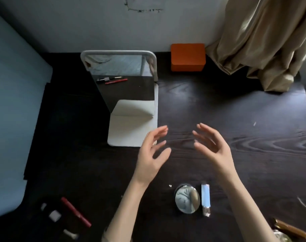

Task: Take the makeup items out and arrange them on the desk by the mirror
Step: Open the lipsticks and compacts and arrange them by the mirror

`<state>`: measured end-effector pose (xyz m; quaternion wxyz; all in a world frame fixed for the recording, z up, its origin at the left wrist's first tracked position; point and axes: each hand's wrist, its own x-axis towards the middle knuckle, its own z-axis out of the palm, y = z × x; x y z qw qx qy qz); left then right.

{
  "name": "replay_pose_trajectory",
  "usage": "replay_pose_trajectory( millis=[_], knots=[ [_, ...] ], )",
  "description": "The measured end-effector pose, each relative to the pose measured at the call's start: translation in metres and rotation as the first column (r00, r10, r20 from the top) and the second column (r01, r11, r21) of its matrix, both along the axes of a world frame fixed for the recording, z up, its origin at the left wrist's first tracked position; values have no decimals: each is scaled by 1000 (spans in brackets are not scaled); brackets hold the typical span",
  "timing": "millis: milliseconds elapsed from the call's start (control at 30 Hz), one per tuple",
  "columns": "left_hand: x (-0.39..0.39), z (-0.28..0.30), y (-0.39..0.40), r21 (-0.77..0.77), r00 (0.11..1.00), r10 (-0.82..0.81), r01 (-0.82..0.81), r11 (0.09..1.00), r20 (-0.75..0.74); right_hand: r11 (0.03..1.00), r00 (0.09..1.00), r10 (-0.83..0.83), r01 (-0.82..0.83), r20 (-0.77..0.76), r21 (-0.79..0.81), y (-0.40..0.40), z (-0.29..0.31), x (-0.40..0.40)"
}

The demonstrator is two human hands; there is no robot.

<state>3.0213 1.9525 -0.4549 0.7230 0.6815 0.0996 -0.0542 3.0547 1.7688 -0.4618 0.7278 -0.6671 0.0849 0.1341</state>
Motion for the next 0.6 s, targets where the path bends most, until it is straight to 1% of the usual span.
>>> replay_pose_trajectory(
  millis=[100,233,400,600],
  knots=[
    [-63,-3,26,8,996,70,-69,998,-63,1000,998,9,-9,-54,-4,2,3,-56],
    [-109,-8,54,23,981,148,-147,989,-124,1000,995,-18,17,-103,-11,22,2,-101],
    [-137,-3,91,29,989,64,-60,998,-135,998,994,-70,71,-86,-2,69,11,-135],
    [-162,8,145,47,992,28,-22,999,-121,1000,996,-2,1,-84,-5,144,17,-167]
  ],
)
